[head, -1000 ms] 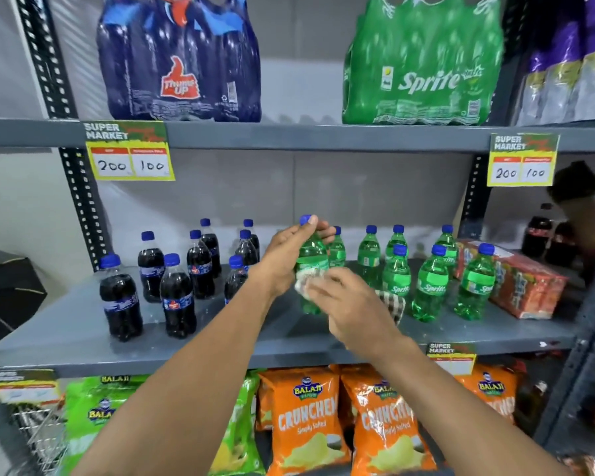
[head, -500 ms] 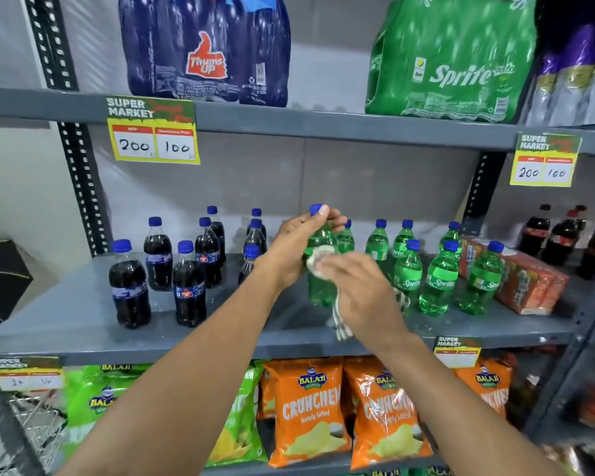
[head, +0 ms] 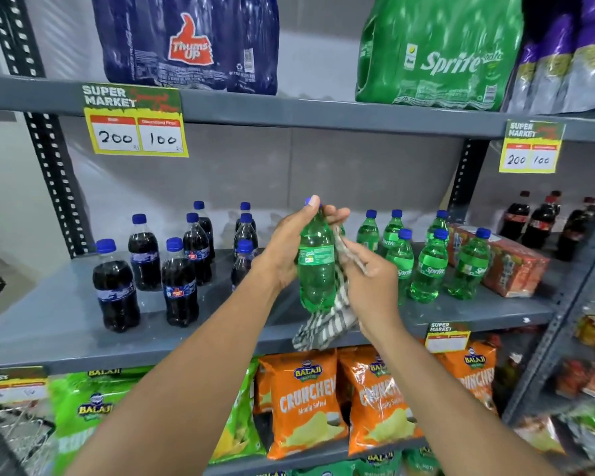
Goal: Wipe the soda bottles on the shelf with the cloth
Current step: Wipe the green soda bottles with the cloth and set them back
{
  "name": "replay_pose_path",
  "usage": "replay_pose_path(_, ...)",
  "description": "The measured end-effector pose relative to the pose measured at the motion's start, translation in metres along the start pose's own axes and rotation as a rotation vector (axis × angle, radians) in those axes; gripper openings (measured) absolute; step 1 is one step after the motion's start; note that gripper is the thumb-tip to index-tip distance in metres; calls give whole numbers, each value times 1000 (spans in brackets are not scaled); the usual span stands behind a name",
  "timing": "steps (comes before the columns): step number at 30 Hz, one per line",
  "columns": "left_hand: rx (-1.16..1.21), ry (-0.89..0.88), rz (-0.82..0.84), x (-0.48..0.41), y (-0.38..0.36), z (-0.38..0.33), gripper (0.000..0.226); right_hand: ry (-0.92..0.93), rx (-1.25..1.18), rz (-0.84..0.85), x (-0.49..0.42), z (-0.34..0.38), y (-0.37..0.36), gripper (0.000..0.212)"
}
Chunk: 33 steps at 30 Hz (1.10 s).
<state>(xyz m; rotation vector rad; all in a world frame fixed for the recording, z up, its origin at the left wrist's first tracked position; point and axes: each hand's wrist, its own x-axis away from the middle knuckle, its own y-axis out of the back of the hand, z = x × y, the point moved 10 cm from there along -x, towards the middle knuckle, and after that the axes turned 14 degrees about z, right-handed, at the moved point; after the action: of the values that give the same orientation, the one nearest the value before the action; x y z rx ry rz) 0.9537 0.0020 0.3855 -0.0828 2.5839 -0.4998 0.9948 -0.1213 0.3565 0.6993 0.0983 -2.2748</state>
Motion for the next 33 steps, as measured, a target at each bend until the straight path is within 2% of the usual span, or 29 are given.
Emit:
replay_pose_path(3,22,-12,-22,-2,3,-4,33,24,-9,-5,3,8,0,46)
replay_pose_path(7,-31,-16,-49,-3,8,-5,30,-108,0,45,33,-25,-10,65)
replay_pose_path(9,-45,8,-52,-5,7,2,31,-125,1,-1,24,-25,-3,61)
replay_pose_path(14,-52,-5,-61,-12,3,1,32,-38,-55,-66,2,-3,10,50)
replay_pose_path(19,-75,-1,-49,-18,3,3,32,-119,-7,-13,36,-36,5,69)
replay_pose_path(22,-56,10,-55,-21,1,12,33,17,78,-93,29,-10,20,61)
replay_pose_path(24,-15,0,-61,-24,0,12,32,196,237,-108,25,20,24,50)
replay_pose_path(27,-25,10,-71,-27,-2,10,29,405,519,-84,34,44,21,45)
replay_pose_path(29,-64,27,-95,-27,0,9,25,526,704,-40,44,52,15,42)
replay_pose_path(33,-201,25,-215,-22,9,8,24,704,1119,160,65,48,-21,42)
